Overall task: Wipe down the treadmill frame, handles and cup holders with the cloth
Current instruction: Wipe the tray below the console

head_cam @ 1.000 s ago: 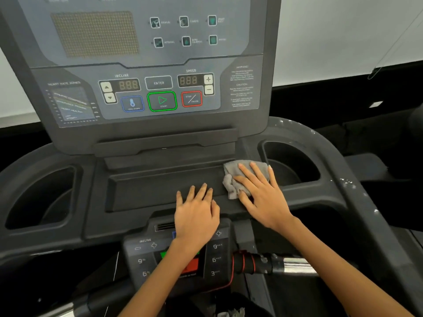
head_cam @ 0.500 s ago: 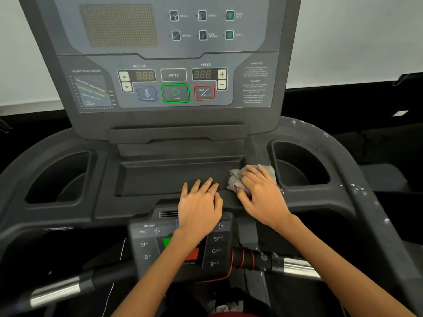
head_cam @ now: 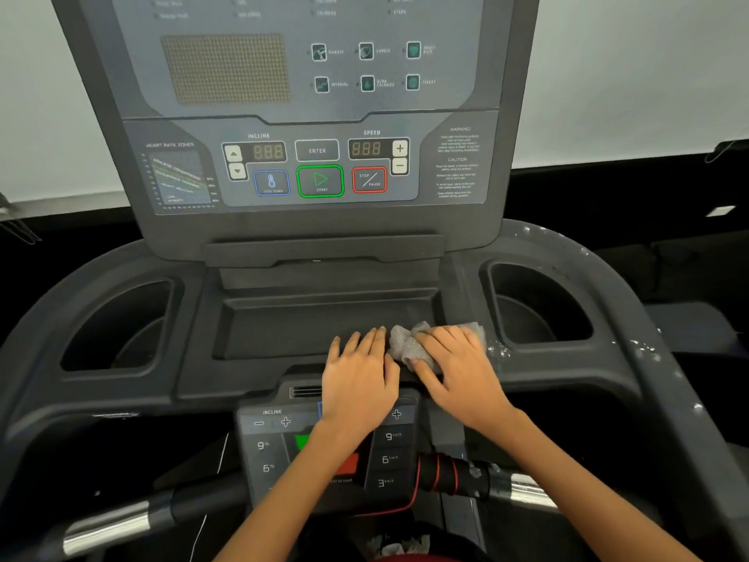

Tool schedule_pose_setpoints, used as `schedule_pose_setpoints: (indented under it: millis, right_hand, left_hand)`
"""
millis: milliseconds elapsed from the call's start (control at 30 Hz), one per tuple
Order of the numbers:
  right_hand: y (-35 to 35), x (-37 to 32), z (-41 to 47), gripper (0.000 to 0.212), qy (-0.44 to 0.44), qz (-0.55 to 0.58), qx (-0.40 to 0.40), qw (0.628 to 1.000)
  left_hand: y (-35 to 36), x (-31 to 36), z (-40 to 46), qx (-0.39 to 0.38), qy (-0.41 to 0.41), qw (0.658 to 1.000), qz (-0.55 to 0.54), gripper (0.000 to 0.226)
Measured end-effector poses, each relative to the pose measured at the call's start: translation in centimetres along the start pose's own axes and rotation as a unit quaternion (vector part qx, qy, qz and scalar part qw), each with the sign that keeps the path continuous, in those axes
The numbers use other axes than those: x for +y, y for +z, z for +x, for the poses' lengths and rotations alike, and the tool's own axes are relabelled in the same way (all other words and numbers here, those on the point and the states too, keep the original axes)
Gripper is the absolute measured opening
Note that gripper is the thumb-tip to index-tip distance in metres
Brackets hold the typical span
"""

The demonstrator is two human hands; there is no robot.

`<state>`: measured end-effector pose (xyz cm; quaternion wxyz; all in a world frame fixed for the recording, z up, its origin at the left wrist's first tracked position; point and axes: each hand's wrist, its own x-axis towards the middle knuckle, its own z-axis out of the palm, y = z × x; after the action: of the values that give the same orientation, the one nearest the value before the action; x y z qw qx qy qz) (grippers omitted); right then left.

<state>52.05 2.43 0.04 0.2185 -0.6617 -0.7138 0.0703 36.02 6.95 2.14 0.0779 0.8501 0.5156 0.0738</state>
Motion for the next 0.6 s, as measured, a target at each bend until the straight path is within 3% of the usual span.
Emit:
schedule_pose_setpoints:
  millis: [233,433,600]
  right_hand:
    - [-1.5,3.9,0.6,0.051,0.031,-0.099,-0.050,0.993]
    - [0.9,3.0,5.6,0.076,0.159,-0.090,-0.056,0.982]
    - [3.2,-0.9,8.0,0.073,0.244,-0.115,-0.092,0.959]
  left_hand:
    - [0.4,-0.2,0.0,0.014,0.004,1.000,-0.001,0.050]
    - [0.3,0.0,0.0,0.015,0.004,1.000,-0.010,0.048]
    - [0.2,0.1,0.1,0.010,0.001,1.000,-0.009,0.048]
